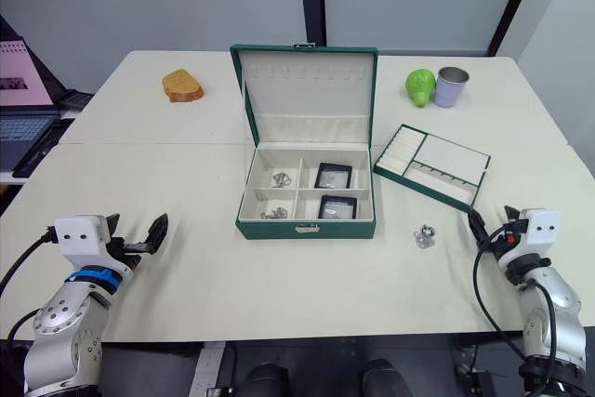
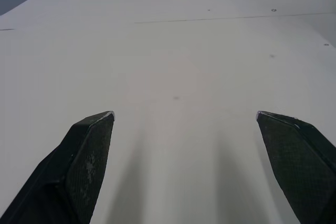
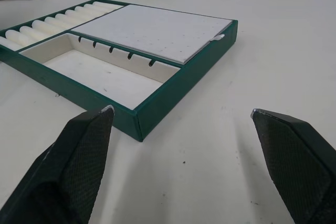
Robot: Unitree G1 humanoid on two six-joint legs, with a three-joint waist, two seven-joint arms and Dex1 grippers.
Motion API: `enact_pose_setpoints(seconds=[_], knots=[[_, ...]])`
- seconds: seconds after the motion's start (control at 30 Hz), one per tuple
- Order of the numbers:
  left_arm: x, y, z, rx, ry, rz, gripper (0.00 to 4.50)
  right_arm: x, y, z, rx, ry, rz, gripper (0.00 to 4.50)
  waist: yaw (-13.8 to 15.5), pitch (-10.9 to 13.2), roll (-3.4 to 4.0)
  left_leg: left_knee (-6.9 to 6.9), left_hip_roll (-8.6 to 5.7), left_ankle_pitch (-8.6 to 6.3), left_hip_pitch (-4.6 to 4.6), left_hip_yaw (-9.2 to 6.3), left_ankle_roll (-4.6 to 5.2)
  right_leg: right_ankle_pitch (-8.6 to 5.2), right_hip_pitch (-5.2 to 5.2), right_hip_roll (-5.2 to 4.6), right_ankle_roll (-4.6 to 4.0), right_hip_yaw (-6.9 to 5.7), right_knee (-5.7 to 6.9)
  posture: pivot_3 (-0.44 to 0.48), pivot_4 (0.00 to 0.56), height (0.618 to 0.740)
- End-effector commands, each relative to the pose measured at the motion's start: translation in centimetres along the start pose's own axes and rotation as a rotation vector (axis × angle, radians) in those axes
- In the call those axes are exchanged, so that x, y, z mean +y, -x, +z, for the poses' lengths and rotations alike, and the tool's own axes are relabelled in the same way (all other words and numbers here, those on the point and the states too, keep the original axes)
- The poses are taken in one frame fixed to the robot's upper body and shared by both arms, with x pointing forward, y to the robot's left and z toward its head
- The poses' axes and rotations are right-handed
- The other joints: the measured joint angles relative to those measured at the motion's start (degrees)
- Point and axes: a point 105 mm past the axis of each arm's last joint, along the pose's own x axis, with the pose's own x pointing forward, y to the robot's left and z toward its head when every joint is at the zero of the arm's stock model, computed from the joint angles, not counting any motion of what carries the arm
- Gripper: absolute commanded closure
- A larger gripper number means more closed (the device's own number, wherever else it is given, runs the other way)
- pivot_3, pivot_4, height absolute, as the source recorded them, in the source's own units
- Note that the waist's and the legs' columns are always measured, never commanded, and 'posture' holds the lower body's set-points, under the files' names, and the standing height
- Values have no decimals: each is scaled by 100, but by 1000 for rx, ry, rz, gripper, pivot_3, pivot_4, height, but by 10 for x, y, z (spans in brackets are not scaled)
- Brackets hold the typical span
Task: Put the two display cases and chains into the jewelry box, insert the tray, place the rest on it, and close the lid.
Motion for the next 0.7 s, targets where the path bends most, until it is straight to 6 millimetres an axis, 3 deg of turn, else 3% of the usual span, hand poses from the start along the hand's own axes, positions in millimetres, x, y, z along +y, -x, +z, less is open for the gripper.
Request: enact_pose_setpoints(seconds=[0.03, 0.53, 0.7], knots=[[0, -2, 9, -44, -2, -5, 0, -3, -1, 16, -52, 31, 9, 50, 0, 0, 0, 0, 0, 0, 0, 0, 0, 0, 0, 0, 0, 0, 0, 0, 150, 740], [-3, 1, 13, -61, 27, -48, 0, 5, -3, 21, -41, 59, 88, 50, 1, 0, 0, 0, 0, 0, 0, 1, 0, 0, 0, -1, 0, 0, 0, 0, 150, 740], [-25, 4, 45, -114, 13, -268, 0, 13, -8, 47, -36, 73, 230, 50, 1, 1, 0, 1, 0, 0, -1, 1, 0, 0, 0, 0, 0, -1, 0, 0, 150, 740]])
